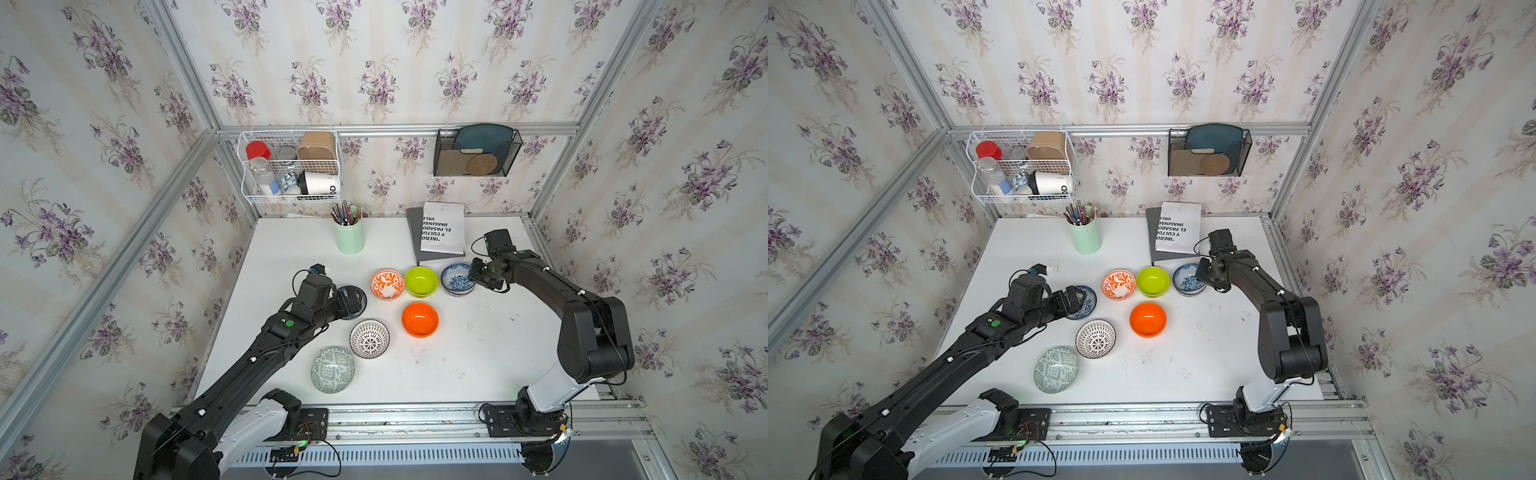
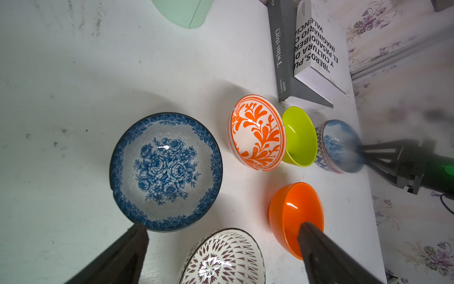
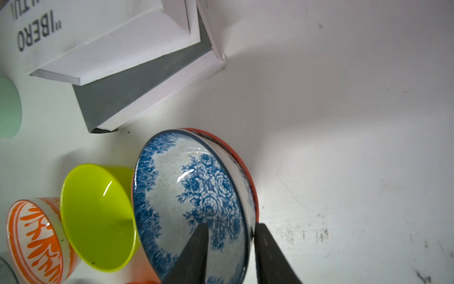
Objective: Stack the bowls
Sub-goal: Place the bowl on the bowl, then pick up the bowl from the center of the board.
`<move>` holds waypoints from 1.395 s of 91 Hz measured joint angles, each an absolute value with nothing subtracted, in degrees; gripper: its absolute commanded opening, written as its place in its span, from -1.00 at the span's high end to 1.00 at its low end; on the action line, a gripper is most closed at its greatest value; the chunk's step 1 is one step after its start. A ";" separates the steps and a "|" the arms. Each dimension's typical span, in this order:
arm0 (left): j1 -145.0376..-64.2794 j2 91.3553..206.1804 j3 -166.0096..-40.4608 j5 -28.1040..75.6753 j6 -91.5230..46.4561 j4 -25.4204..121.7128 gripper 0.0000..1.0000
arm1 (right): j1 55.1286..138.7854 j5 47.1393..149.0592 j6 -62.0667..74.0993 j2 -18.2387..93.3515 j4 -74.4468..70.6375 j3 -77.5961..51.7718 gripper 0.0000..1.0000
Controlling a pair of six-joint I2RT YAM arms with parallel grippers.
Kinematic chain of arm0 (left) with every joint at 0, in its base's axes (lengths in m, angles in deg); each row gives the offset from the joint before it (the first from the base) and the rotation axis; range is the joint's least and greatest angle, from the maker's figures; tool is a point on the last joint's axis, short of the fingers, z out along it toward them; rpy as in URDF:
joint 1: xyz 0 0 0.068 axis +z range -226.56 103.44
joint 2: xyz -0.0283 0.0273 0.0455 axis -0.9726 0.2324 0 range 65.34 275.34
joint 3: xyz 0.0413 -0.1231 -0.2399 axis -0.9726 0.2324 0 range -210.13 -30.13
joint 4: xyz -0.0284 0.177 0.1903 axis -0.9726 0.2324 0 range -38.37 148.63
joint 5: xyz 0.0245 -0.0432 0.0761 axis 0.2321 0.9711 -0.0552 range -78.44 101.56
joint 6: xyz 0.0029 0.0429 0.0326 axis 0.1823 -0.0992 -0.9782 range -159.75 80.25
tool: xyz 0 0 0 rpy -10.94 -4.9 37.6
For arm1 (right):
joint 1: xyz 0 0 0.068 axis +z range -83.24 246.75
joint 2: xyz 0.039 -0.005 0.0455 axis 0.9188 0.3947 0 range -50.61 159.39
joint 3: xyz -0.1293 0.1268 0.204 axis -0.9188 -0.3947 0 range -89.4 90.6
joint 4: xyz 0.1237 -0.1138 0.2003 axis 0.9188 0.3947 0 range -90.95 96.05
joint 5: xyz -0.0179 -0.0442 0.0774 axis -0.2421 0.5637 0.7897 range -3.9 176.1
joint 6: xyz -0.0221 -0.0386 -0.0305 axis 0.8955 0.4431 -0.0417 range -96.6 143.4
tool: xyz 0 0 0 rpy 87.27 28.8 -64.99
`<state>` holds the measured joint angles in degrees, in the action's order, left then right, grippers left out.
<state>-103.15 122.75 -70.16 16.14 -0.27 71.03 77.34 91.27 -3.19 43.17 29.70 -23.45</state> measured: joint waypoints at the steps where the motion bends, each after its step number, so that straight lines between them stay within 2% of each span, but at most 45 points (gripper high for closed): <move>1: -103.15 122.72 -70.16 16.14 -0.27 71.03 -0.99 | 77.34 91.27 -3.19 42.97 29.77 -23.45 0.22; 8: -103.10 122.59 -70.14 16.14 -0.27 71.00 -0.99 | 77.34 90.88 -3.19 41.75 30.23 -23.65 0.31; 20: -103.10 122.48 -70.05 16.14 -0.25 71.03 -0.99 | 77.34 90.02 -3.30 40.48 30.23 -25.13 0.75; 28: -103.06 122.31 -69.94 16.14 -0.25 71.00 -0.99 | 77.34 89.46 -3.84 41.07 30.09 -25.81 0.93; 51: -103.04 122.18 -69.83 16.14 -0.05 71.03 -0.99 | 77.32 89.52 -3.63 42.16 28.43 -26.64 0.99; 58: -103.04 122.31 -69.83 16.11 -0.05 71.03 -0.99 | 77.32 89.54 -3.63 41.90 28.54 -26.64 0.91; 69: -103.04 122.61 -69.86 16.11 -0.05 71.03 -0.99 | 77.34 89.52 -3.58 40.39 29.07 -26.49 0.52; 75: -102.97 123.07 -70.10 16.11 -0.05 71.07 -0.99 | 77.34 89.54 -3.60 39.23 29.35 -26.36 0.17; 84: -102.73 124.01 -71.04 16.07 0.50 71.92 -0.99 | 77.34 89.56 -3.63 36.39 29.55 -26.77 -0.04; 102: -100.00 126.88 -73.33 16.09 1.44 75.97 -1.00 | 77.58 92.67 -5.33 27.98 26.97 -32.04 -0.13; 108: -97.60 128.52 -73.77 17.23 2.07 77.08 -0.92 | 78.52 94.57 -6.79 24.33 24.67 -35.10 -0.13; 127: -92.29 138.57 -78.93 22.82 3.05 81.65 -0.82 | 90.68 97.45 -11.95 15.65 14.31 -46.68 -0.12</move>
